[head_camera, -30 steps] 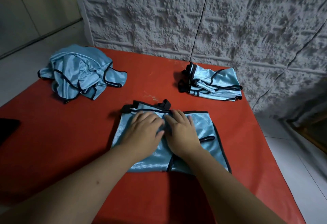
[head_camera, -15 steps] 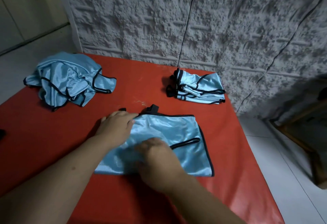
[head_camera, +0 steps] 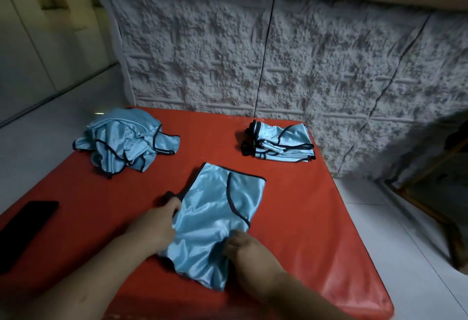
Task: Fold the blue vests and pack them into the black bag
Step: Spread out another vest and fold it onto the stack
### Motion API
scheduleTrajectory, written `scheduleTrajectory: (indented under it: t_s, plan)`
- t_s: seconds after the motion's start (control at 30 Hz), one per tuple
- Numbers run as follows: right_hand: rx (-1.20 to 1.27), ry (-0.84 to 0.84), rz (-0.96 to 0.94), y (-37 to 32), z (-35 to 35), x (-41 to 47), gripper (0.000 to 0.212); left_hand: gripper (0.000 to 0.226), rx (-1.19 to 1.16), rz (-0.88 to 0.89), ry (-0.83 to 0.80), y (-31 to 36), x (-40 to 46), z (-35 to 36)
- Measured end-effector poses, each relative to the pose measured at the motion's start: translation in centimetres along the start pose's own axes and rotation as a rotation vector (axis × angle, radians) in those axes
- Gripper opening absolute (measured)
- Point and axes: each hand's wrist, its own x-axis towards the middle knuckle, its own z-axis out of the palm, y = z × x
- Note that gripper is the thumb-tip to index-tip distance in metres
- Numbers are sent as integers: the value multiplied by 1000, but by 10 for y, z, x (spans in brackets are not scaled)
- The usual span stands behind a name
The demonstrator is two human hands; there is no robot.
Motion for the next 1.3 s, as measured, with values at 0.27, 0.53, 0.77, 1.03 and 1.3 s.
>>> scheduleTrajectory:
  t_s: [0.27, 0.53, 0.77, 1.03, 1.3]
  plan:
    - [9, -138, 143, 38, -28, -78, 48, 16, 23, 184, 33, 21, -73, 36]
    - [-132, -282, 48, 34, -24, -103, 78, 120, 389, 612, -193, -1, -98, 24]
    - [-240, -17, -67, 45, 0, -105, 35, 84, 374, 657, -9, -23, -84, 46]
    - [30, 90, -13, 26, -13, -102, 35, 57, 49, 752, 180, -30, -83, 55]
    - [74, 75, 114, 16, -17, -101, 53, 50, 90, 720, 90, -25, -85, 60]
